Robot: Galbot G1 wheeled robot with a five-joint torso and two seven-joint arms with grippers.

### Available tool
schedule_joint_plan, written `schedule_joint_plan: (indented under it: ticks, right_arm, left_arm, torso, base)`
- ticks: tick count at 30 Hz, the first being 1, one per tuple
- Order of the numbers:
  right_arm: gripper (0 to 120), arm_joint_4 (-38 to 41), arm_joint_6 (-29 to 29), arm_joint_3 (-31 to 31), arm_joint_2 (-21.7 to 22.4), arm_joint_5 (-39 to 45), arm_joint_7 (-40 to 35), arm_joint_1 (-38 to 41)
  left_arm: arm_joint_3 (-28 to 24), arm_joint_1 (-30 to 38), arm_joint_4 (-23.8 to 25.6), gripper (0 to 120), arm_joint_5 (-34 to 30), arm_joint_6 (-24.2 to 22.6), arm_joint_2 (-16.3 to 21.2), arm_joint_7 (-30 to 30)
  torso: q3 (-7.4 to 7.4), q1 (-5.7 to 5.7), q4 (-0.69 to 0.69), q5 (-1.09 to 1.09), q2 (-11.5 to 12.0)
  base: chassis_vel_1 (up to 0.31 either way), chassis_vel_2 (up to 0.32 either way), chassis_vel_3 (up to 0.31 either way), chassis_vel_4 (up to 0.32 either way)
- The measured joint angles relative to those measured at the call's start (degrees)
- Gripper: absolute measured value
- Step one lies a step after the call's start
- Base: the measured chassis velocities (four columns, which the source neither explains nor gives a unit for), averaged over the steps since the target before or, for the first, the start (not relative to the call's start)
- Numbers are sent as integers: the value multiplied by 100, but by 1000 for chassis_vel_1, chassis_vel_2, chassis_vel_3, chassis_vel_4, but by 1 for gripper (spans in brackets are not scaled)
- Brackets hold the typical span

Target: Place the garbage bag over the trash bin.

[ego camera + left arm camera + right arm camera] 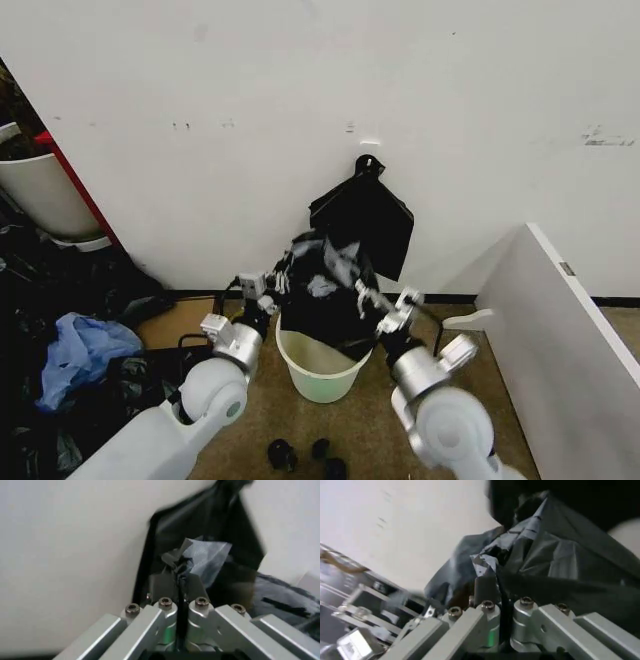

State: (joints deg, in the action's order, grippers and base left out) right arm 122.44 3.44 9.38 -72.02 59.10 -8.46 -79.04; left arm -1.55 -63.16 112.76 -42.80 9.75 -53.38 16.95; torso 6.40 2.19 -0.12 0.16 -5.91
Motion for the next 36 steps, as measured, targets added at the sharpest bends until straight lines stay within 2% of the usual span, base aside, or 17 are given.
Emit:
schedule_joint_plan:
  ticks: [2, 11, 18, 23, 36]
  right_arm:
    - [0, -192, -113, -11, -6, -111, -6, -219]
    - [0, -312, -25, 6, 100, -801, -482, -647]
    - [0, -211, 566, -31, 223, -1438, -1222, -1008]
    - [0, -101, 956, -125, 289, -1776, -1488, -1084]
    - [0, -374, 1700, -299, 258, -2082, -1868, -905]
  left_arm:
    - [45, -413, -153, 0, 11, 18, -104, 35]
    - [119, -969, -228, 0, 200, -61, -358, 304]
    - [421, -1710, 61, 0, 607, -140, -168, 409]
    - [551, -2028, 174, 0, 714, -121, -49, 409]
    - [480, -2233, -132, 0, 816, -138, 33, 425]
  torso:
    - [0, 0, 2, -2, 0]
    - [0, 0, 1, -1, 0]
    - [-1, 0, 1, 0, 0]
    - [-1, 0, 1, 0, -2]
    - [0, 0, 1, -1, -2]
  base:
    - [0, 0, 0, 0]
    - [0, 0, 0, 0]
    - [0, 0, 0, 0]
    - [0, 0, 0, 0]
    - [0, 0, 0, 0]
